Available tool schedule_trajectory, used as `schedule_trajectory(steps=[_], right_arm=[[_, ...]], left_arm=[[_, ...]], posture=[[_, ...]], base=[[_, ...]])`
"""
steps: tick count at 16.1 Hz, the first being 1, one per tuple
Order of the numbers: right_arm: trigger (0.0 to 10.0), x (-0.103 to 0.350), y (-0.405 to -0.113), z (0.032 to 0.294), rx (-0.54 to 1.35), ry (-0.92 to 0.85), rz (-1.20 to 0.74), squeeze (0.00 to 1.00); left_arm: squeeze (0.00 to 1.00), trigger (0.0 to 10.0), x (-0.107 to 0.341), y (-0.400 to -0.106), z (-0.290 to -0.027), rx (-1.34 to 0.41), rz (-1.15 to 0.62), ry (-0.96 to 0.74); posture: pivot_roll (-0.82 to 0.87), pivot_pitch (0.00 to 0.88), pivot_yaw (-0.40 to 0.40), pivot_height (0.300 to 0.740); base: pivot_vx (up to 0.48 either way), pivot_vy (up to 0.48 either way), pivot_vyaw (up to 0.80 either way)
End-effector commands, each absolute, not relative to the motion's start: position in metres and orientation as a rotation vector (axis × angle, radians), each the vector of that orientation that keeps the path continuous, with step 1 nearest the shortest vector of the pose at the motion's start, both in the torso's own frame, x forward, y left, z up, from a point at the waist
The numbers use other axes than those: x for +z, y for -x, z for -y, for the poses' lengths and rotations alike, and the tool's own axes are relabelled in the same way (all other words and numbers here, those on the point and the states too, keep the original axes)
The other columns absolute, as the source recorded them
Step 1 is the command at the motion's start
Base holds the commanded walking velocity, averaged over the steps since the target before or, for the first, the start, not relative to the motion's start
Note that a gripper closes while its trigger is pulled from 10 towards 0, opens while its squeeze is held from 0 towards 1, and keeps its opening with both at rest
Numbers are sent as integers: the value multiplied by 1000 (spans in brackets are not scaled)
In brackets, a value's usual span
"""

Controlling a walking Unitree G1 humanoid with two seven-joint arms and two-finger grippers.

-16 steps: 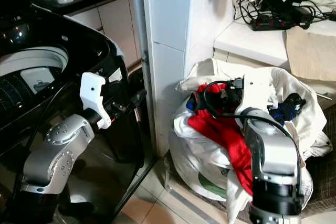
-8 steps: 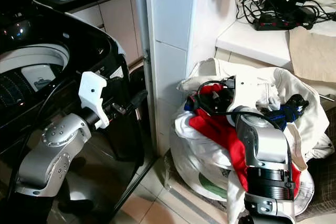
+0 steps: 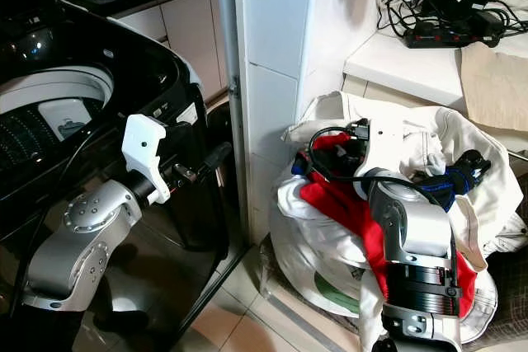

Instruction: Clothes washing

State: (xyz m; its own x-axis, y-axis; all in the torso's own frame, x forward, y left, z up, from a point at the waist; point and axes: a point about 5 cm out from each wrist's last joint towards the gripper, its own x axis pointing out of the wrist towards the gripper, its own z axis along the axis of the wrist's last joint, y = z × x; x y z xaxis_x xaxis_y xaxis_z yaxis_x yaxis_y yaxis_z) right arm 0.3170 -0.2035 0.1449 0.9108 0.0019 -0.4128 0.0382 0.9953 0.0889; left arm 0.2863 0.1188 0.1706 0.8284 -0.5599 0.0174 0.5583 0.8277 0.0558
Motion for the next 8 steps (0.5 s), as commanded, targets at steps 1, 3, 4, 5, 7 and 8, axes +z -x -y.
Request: schedule_trajectory(steps=[1, 3, 4, 5, 7, 8], right_arm=[[0, 139, -315, 204, -22, -113, -443, 0], [0, 139, -315, 205, -24, -119, -444, 0], [0, 139, -314, 206, -27, -122, -442, 0], [0, 140, -314, 206, -30, -123, -437, 0], [0, 145, -313, 208, -45, -121, -415, 0], [0, 152, -312, 211, -64, -112, -371, 0]], left_arm=[[0, 10000, 174, -285, -120, -598, 55, -48], [0, 10000, 174, -285, -119, -602, 55, -44], [0, 10000, 174, -285, -119, -605, 56, -45], [0, 10000, 175, -284, -119, -607, 58, -44], [0, 10000, 176, -284, -118, -614, 63, -24], [0, 10000, 178, -284, -117, -613, 66, -8]], posture=[[-90, 0, 15, 740], [-90, 0, 15, 740], [-91, 0, 17, 740], [-91, 0, 17, 740], [-91, 0, 16, 740], [-90, 0, 15, 740]], base=[[0, 0, 0], [0, 0, 0], [0, 0, 0], [0, 0, 0], [0, 0, 0], [0, 0, 0]])
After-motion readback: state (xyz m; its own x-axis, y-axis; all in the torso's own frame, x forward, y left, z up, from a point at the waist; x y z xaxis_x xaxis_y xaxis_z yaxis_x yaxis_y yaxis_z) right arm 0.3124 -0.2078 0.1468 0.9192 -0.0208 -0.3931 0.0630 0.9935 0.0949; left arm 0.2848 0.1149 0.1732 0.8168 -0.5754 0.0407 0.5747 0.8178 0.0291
